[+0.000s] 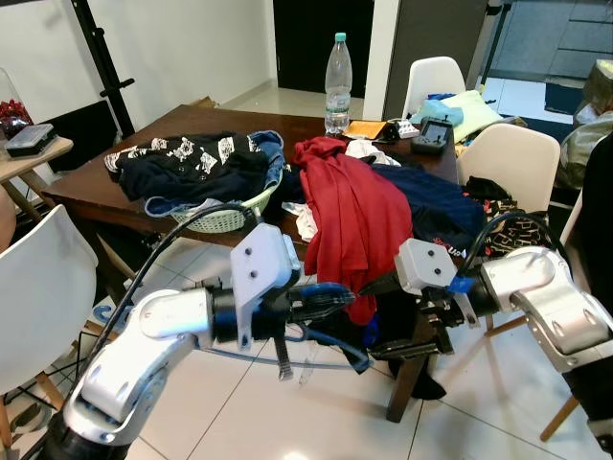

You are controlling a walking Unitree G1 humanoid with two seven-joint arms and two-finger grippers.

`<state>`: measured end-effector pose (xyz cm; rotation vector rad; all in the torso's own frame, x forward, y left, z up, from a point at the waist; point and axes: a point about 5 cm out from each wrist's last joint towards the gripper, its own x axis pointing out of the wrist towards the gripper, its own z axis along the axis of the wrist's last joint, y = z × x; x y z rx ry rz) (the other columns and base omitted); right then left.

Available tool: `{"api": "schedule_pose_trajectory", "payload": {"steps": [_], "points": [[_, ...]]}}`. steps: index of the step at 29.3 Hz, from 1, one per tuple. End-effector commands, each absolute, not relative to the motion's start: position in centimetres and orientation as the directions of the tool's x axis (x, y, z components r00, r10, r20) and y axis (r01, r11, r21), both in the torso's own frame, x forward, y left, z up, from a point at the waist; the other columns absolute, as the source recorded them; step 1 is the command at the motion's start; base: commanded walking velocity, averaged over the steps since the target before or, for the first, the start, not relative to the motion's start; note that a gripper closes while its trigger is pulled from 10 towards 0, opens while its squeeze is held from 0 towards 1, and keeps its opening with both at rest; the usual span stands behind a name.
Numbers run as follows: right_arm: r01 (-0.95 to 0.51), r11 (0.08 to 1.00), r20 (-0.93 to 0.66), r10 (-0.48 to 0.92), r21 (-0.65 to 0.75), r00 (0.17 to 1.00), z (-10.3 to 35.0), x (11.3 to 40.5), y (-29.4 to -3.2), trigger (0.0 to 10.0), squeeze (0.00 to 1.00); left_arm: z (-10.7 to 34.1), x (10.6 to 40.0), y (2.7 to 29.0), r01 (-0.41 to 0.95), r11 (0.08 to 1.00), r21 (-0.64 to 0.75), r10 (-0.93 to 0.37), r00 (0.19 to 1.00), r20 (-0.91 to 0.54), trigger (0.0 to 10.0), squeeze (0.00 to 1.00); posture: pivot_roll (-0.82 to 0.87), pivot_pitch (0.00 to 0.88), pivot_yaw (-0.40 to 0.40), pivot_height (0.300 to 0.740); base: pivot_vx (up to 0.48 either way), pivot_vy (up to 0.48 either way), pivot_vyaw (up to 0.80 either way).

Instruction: Hang hanger

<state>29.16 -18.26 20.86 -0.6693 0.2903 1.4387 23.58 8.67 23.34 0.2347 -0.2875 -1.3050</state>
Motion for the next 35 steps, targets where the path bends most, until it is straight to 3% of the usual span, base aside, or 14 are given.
{"api": "schedule_pose_trajectory", "payload": {"steps": [1,6,7,9,10,20,28,35], "points": [[-0.969,-0.021,-0.575,0.808,-0.248,0.13,21.1,29.1,-18.1,10.0,0.0,23.4,23.2,8.9,0.92,0.223,0.323,-0.975,0.211,0.073,10.0,0.0,0.16,0.0,0.016,0.74,0.0,0.0,0.0],[-0.972,-0.046,-0.581,0.808,-0.231,0.099,21.0,28.8,-17.9,10.0,0.0,23.5,22.8,8.9,0.926,0.196,0.322,-0.981,0.182,0.074,10.0,0.0,0.15,0.0,0.013,0.74,0.0,0.0,0.0],[-0.976,-0.096,-0.596,0.802,-0.196,0.041,20.8,28.3,-17.9,10.0,0.0,23.4,22.7,9.0,0.928,0.178,0.328,-0.984,0.166,0.063,10.0,0.0,0.16,0.0,0.007,0.74,0.0,0.0,0.0],[-0.976,-0.096,-0.596,0.802,-0.196,0.041,20.8,28.3,-17.9,10.0,0.0,23.4,22.7,9.0,0.928,0.178,0.328,-0.984,0.166,0.063,10.0,0.0,0.16,0.0,0.007,0.74,0.0,0.0,0.0],[-0.975,-0.14,-0.609,0.793,-0.172,-0.006,20.9,27.8,-17.9,10.0,0.0,23.3,22.6,9.2,0.927,0.171,0.335,-0.985,0.163,0.052,10.0,0.0,0.16,0.0,0.003,0.74,0.0,0.0,0.0],[-0.959,-0.111,-0.542,0.839,-0.263,0.052,22.5,29.1,-17.4,10.0,0.0,23.3,22.0,9.4,0.935,0.142,0.324,-0.99,0.136,0.04,10.0,0.0,0.16,0.002,-0.003,0.74,0.0,0.0,0.0],[-0.97,-0.176,-0.639,0.768,-0.17,-0.027,22.3,27.9,-19.3,10.0,0.0,23.3,21.8,9.7,0.939,0.137,0.317,-0.991,0.132,0.037,10.0,0.0,0.16,0.009,-0.015,0.74,0.0,0.0,0.0],[-0.971,-0.188,-0.675,0.737,-0.149,-0.04,22.2,27.6,-19.8,10.0,0.0,23.1,21.6,9.5,0.941,0.136,0.311,-0.991,0.129,0.043,10.0,0.0,0.15,0.014,-0.021,0.74,0.0,0.0,0.0]]}}
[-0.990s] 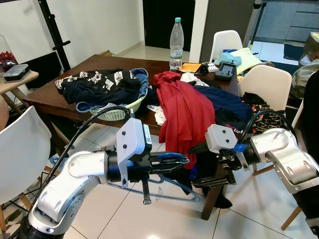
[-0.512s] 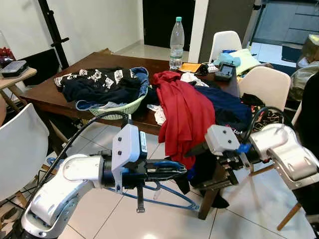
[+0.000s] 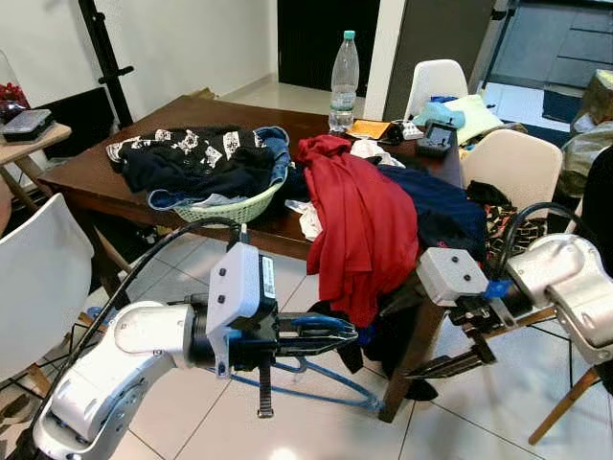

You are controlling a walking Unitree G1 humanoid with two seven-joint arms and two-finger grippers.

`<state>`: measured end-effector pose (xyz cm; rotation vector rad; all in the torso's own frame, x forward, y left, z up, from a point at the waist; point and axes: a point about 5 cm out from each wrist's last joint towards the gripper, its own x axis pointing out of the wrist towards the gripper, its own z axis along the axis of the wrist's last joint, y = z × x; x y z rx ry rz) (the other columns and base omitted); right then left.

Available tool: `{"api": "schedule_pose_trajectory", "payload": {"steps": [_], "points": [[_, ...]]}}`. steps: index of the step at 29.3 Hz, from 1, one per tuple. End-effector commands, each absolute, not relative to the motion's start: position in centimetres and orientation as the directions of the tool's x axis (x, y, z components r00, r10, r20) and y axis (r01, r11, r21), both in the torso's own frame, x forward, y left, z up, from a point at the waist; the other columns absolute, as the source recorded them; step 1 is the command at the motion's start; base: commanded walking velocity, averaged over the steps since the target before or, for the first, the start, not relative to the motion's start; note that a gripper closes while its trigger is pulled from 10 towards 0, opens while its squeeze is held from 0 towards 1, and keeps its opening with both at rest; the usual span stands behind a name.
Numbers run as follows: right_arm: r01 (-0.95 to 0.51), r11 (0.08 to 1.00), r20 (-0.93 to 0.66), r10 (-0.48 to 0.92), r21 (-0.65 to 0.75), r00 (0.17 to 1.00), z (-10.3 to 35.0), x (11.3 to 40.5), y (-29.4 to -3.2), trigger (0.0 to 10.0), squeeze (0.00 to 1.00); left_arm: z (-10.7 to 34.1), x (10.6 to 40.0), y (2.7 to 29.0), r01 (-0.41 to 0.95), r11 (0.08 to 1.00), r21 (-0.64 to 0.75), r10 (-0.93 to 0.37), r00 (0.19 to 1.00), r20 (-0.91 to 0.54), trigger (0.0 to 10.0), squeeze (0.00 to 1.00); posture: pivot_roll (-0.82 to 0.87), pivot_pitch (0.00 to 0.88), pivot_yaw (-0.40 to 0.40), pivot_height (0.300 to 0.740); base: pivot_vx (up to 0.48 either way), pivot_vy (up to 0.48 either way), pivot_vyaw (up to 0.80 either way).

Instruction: Hang hanger

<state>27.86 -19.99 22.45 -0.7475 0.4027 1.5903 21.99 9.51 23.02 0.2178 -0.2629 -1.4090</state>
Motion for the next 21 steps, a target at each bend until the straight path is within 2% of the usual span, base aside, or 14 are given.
{"api": "schedule_pose_trajectory", "payload": {"steps": [1,2,5,8,10,11,12,14,21], "points": [[-0.971,-0.188,-0.675,0.737,-0.149,-0.04,22.2,27.6,-19.8,10.0,0.0,23.1,21.6,9.5,0.941,0.136,0.311,-0.991,0.129,0.043,10.0,0.0,0.15,0.014,-0.021,0.74,0.0,0.0,0.0],[-0.968,-0.207,-0.667,0.742,-0.14,-0.063,22.3,27.4,-19.5,10.0,0.0,23.1,21.6,9.5,0.941,0.135,0.31,-0.991,0.127,0.045,10.0,0.0,0.15,0.013,-0.022,0.74,0.0,0.0,0.0],[-0.968,-0.207,-0.667,0.742,-0.14,-0.063,22.3,27.4,-19.5,10.0,0.0,23.1,21.6,9.5,0.941,0.135,0.31,-0.991,0.127,0.045,10.0,0.0,0.15,0.013,-0.022,0.74,0.0,0.0,0.0],[-0.957,-0.269,-0.652,0.746,-0.109,-0.135,22.4,26.2,-18.8,10.0,0.0,23.1,21.6,9.4,0.942,0.134,0.307,-0.991,0.124,0.05,10.0,0.0,0.14,0.015,-0.03,0.74,0.0,0.0,0.0],[-0.957,-0.269,-0.652,0.746,-0.109,-0.135,22.4,26.2,-18.8,10.0,0.0,23.1,21.6,9.4,0.942,0.134,0.307,-0.991,0.124,0.05,10.0,0.0,0.14,0.015,-0.03,0.74,0.0,0.0,0.0],[-0.95,-0.301,-0.654,0.736,-0.083,-0.176,22.3,25.4,-18.7,10.0,0.0,23.1,21.6,9.5,0.943,0.134,0.305,-0.991,0.123,0.054,10.0,0.0,0.14,0.015,-0.034,0.74,0.0,0.0,0.0],[-0.95,-0.301,-0.654,0.736,-0.083,-0.176,22.3,25.4,-18.7,10.0,0.0,23.1,21.6,9.5,0.943,0.134,0.305,-0.991,0.123,0.054,10.0,0.0,0.14,0.015,-0.034,0.74,0.0,0.0,0.0],[-0.939,-0.343,-0.661,0.713,-0.039,-0.233,21.8,24.3,-18.6,10.0,0.0,23.3,21.5,9.8,0.943,0.136,0.304,-0.991,0.125,0.056,10.0,0.0,0.14,0.017,-0.039,0.74,0.0,0.0,0.0],[-0.931,-0.366,-0.661,0.701,-0.013,-0.267,21.2,23.7,-18.3,10.0,0.0,23.4,21.8,10.4,0.937,0.148,0.317,-0.989,0.14,0.046,10.0,0.0,0.14,0.015,-0.042,0.74,0.0,0.0,0.0]]}}
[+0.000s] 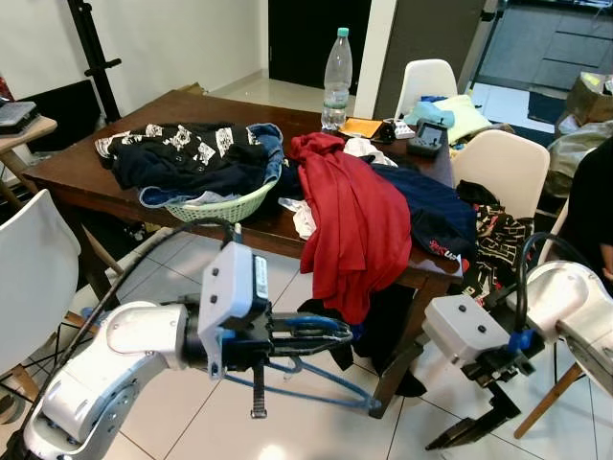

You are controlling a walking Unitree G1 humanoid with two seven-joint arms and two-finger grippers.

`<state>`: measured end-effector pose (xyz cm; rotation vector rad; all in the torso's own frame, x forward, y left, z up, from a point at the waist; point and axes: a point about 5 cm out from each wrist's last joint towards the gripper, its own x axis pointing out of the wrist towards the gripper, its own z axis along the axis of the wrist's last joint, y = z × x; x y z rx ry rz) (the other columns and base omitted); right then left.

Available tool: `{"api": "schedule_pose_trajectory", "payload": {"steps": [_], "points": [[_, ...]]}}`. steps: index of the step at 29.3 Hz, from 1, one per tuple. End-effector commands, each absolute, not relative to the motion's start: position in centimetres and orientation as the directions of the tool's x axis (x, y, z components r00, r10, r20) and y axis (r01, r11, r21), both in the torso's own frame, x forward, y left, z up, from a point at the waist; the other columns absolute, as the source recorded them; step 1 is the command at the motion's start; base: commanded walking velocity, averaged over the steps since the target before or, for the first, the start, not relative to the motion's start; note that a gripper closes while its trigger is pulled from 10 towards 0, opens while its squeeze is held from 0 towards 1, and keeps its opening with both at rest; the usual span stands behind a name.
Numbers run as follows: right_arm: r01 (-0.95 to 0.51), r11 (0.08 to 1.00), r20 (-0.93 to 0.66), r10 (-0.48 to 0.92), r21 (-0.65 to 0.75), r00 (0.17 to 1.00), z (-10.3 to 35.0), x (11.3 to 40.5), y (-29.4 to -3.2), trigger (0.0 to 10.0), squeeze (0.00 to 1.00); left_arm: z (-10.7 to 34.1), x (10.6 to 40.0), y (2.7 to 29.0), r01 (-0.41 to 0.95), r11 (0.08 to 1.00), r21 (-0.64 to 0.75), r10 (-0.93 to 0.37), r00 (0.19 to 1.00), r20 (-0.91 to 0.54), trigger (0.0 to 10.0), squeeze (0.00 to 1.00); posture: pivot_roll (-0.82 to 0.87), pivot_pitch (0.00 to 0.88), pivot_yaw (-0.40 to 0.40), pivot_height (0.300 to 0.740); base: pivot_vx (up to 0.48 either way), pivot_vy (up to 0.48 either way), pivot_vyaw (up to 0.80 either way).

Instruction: Hang hanger

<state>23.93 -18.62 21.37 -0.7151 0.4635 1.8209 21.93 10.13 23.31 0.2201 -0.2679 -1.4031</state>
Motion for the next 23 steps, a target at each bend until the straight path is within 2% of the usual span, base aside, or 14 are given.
{"api": "schedule_pose_trajectory", "payload": {"steps": [1,11,15,19,23], "points": [[-0.931,-0.366,-0.661,0.701,-0.013,-0.267,21.2,23.7,-18.3,10.0,0.0,23.4,21.8,10.4,0.937,0.148,0.317,-0.989,0.14,0.046,10.0,0.0,0.14,0.015,-0.042,0.74,0.0,0.0,0.0],[-0.935,-0.354,-0.505,0.807,0.003,-0.307,21.1,22.6,-16.2,10.0,0.0,23.5,21.9,10.6,0.93,0.162,0.33,-0.987,0.155,0.05,10.0,0.0,0.14,0.017,-0.044,0.74,0.0,0.0,0.0],[-0.936,-0.351,-0.488,0.817,0.001,-0.307,21.1,22.5,-15.9,10.0,0.0,23.5,21.9,10.6,0.93,0.162,0.329,-0.987,0.155,0.05,10.0,0.0,0.14,0.017,-0.044,0.74,0.0,0.0,0.0],[-0.954,-0.294,-0.4,0.882,-0.052,-0.25,21.2,22.7,-14.6,10.0,0.0,23.4,21.9,10.5,0.931,0.159,0.328,-0.987,0.151,0.05,10.0,0.0,0.13,0.021,-0.046,0.74,0.0,0.0,0.0],[-0.959,-0.277,-0.379,0.895,-0.061,-0.235,21.3,22.8,-14.3,10.0,0.0,23.4,21.8,10.5,0.932,0.158,0.327,-0.987,0.15,0.051,10.0,0.0,0.13,0.021,-0.046,0.74,0.0,0.0,0.0]]}}
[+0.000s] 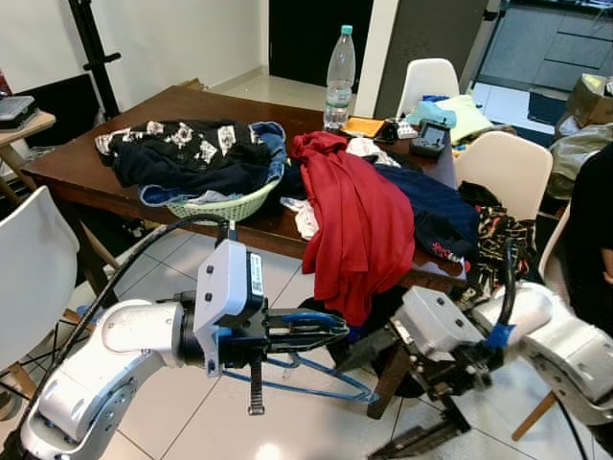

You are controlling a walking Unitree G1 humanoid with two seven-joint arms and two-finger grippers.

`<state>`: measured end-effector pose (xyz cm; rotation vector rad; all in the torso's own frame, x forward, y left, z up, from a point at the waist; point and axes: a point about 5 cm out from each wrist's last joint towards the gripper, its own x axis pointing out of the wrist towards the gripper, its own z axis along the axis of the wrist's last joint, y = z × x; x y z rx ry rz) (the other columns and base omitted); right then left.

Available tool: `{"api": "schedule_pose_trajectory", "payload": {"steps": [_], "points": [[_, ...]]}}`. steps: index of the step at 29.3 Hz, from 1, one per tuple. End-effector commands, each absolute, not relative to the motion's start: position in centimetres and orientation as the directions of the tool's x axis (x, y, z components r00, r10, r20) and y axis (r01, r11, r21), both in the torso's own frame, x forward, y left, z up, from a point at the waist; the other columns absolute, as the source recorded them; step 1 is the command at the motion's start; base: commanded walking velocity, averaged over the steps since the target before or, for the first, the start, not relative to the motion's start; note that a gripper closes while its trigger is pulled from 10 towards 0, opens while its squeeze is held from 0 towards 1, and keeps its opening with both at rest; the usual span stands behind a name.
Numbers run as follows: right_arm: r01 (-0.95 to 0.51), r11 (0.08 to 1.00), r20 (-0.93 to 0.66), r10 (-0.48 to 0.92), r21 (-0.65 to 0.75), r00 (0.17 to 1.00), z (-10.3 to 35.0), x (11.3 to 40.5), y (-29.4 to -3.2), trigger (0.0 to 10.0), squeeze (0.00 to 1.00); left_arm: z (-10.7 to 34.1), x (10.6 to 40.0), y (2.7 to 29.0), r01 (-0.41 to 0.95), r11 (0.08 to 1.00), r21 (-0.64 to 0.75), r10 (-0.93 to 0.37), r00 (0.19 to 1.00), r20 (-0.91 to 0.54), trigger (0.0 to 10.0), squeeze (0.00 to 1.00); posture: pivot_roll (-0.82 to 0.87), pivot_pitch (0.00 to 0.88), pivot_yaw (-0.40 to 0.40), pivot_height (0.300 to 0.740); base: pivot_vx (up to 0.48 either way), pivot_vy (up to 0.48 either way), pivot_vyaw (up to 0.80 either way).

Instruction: Hang hanger

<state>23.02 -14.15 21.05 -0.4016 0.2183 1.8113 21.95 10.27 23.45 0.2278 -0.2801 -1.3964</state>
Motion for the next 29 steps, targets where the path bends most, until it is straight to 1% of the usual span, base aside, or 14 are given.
{"api": "schedule_pose_trajectory", "payload": {"steps": [1,2,4,5,6,8,10,12,16,17,19,22,25,29], "points": [[-0.965,-0.249,-0.364,0.909,-0.083,-0.203,21.3,23.1,-14.0,10.0,0.0,23.4,21.8,10.4,0.932,0.157,0.326,-0.988,0.148,0.05,10.0,0.0,0.13,0.021,-0.046,0.74,0.0,0.0,0.0],[-0.965,-0.249,-0.364,0.909,-0.083,-0.203,21.3,23.1,-14.0,10.0,0.0,23.4,21.8,10.4,0.932,0.157,0.326,-0.988,0.148,0.05,10.0,0.0,0.13,0.021,-0.046,0.74,0.0,0.0,0.0],[-0.975,-0.187,-0.337,0.932,-0.123,-0.136,21.2,23.6,-13.5,10.0,0.0,23.4,21.8,10.4,0.933,0.154,0.326,-0.988,0.146,0.049,10.0,0.0,0.13,0.02,-0.043,0.74,0.0,0.0,0.0],[-0.975,-0.187,-0.337,0.932,-0.123,-0.136,21.2,23.6,-13.5,10.0,0.0,23.4,21.8,10.4,0.933,0.154,0.326,-0.988,0.146,0.049,10.0,0.0,0.13,0.02,-0.043,0.74,0.0,0.0,0.0],[-0.978,-0.154,-0.327,0.94,-0.142,-0.1,21.3,23.9,-13.4,10.0,0.0,23.4,21.8,10.4,0.933,0.152,0.326,-0.988,0.144,0.049,10.0,0.0,0.13,0.02,-0.043,0.74,0.0,0.0,0.0],[-0.978,-0.154,-0.327,0.94,-0.142,-0.1,21.3,23.9,-13.4,10.0,0.0,23.4,21.8,10.4,0.933,0.152,0.326,-0.988,0.144,0.049,10.0,0.0,0.13,0.02,-0.043,0.74,0.0,0.0,0.0],[-0.98,-0.113,-0.319,0.946,-0.163,-0.056,21.3,24.4,-13.4,10.0,0.0,23.4,21.8,10.3,0.933,0.149,0.326,-0.989,0.141,0.049,10.0,0.0,0.13,0.019,-0.043,0.74,0.0,0.0,0.0],[-0.981,-0.101,-0.316,0.948,-0.167,-0.043,21.3,24.4,-13.4,10.0,0.0,23.4,21.8,10.3,0.934,0.148,0.326,-0.989,0.139,0.049,10.0,0.0,0.12,0.019,-0.044,0.74,0.0,0.0,0.0],[-0.981,-0.113,-0.315,0.947,-0.155,-0.06,21.3,24.2,-13.3,10.0,0.0,23.4,21.8,10.3,0.934,0.147,0.326,-0.989,0.138,0.05,10.0,0.0,0.12,0.019,-0.044,0.74,0.0,0.0,0.0],[-0.982,-0.134,-0.313,0.946,-0.135,-0.086,21.2,23.7,-13.2,10.0,0.0,23.4,21.8,10.3,0.934,0.147,0.326,-0.989,0.138,0.05,10.0,0.0,0.13,0.021,-0.045,0.74,0.0,0.0,0.0],[-0.981,-0.152,-0.312,0.944,-0.118,-0.108,21.1,23.3,-13.1,10.0,0.0,23.4,21.8,10.3,0.934,0.148,0.326,-0.989,0.139,0.05,10.0,0.0,0.13,0.022,-0.046,0.74,0.0,0.0,0.0],[-0.981,-0.16,-0.311,0.943,-0.108,-0.12,20.9,23.0,-12.9,10.0,0.0,23.4,21.8,10.3,0.934,0.148,0.325,-0.989,0.14,0.05,10.0,0.0,0.13,0.022,-0.046,0.74,0.0,0.0,0.0],[-0.983,-0.142,-0.294,0.95,-0.115,-0.103,20.2,23.2,-11.7,10.0,0.0,23.3,21.7,10.2,0.935,0.146,0.324,-0.989,0.138,0.049,10.0,0.0,0.13,0.026,-0.045,0.74,0.0,0.0,0.0],[-0.985,-0.126,-0.286,0.954,-0.122,-0.087,20.2,23.5,-11.4,10.0,0.0,23.3,21.7,10.2,0.935,0.145,0.323,-0.989,0.137,0.048,10.0,0.0,0.13,0.026,-0.045,0.74,0.0,0.0,0.0]]}}
